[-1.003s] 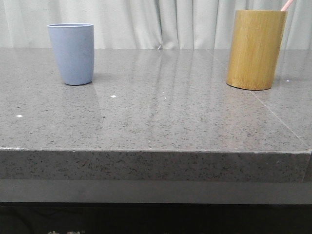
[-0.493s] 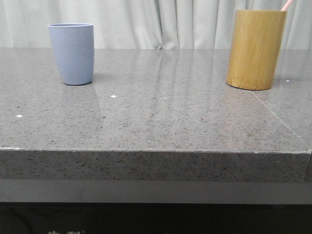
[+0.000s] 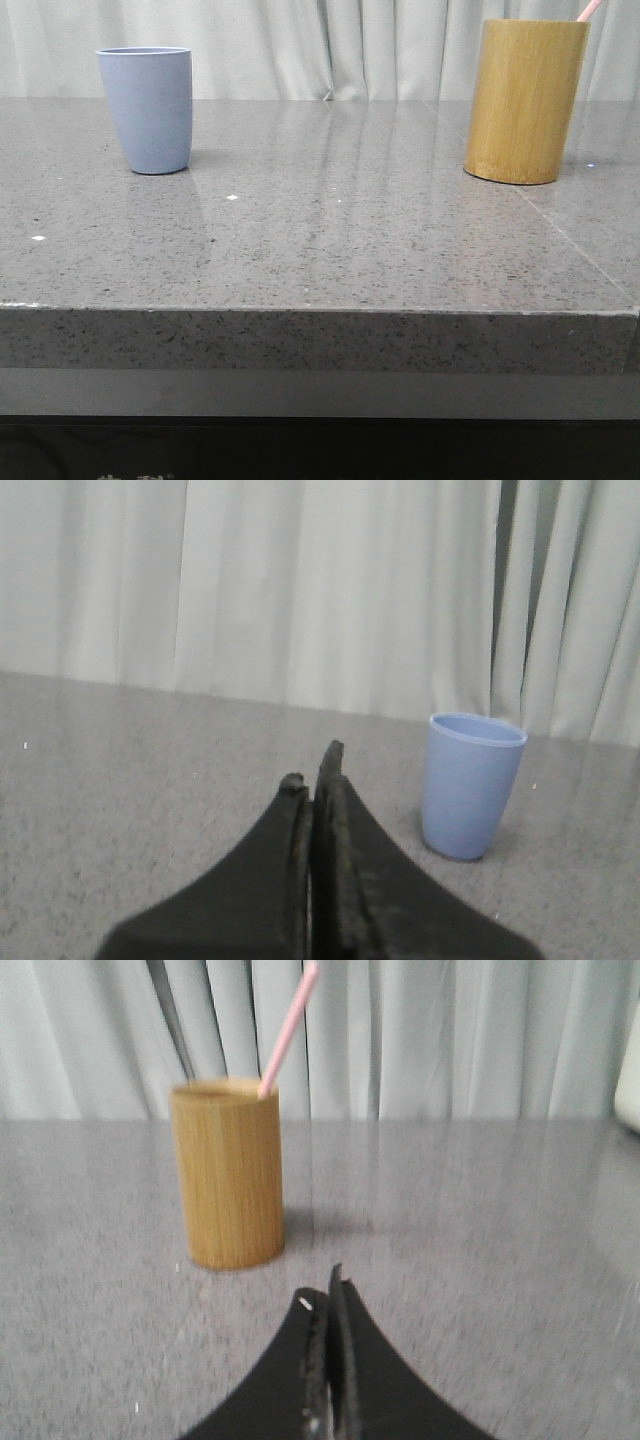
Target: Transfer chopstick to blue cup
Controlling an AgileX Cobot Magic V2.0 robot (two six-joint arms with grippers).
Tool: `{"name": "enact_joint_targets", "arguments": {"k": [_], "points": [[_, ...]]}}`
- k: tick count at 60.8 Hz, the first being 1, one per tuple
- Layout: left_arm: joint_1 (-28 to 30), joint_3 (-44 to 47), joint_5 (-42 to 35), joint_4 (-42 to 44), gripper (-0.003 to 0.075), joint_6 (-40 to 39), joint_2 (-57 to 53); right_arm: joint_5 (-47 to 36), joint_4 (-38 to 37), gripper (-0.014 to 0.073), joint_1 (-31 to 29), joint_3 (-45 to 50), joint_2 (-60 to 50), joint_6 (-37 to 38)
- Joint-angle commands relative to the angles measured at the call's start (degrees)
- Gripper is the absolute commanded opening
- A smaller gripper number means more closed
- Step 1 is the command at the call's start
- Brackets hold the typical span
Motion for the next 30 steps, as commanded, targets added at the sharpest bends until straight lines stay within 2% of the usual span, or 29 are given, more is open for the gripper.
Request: {"name": "enact_joint_targets", "arguments": {"k": [1,8,17,30], "points": [[0.02,-8.62,1.41,-0.19,-0.0019,-0.57,0.66,-0.44,-3.23,-0.0118,-0.19,-7.13,-0.23,-0.23],[0.02,-19.08,7.82,0.09,-0.0019,-0.57,5.74,4.68,-6.59,-0.0118,-0.19,-16.23,3.1,-0.23],[0.02,-31.31,14.61,0.09,-0.0019,-0.47,15.72,10.72,-6.72,-0.0118,-0.19,-26.59,10.86,-0.23],[0.02,-41.75,23.54,0.09,-0.0019,0.0,28.45,19.38,-6.52,-0.0118,-0.19,-35.3,22.16,-0.23]]}}
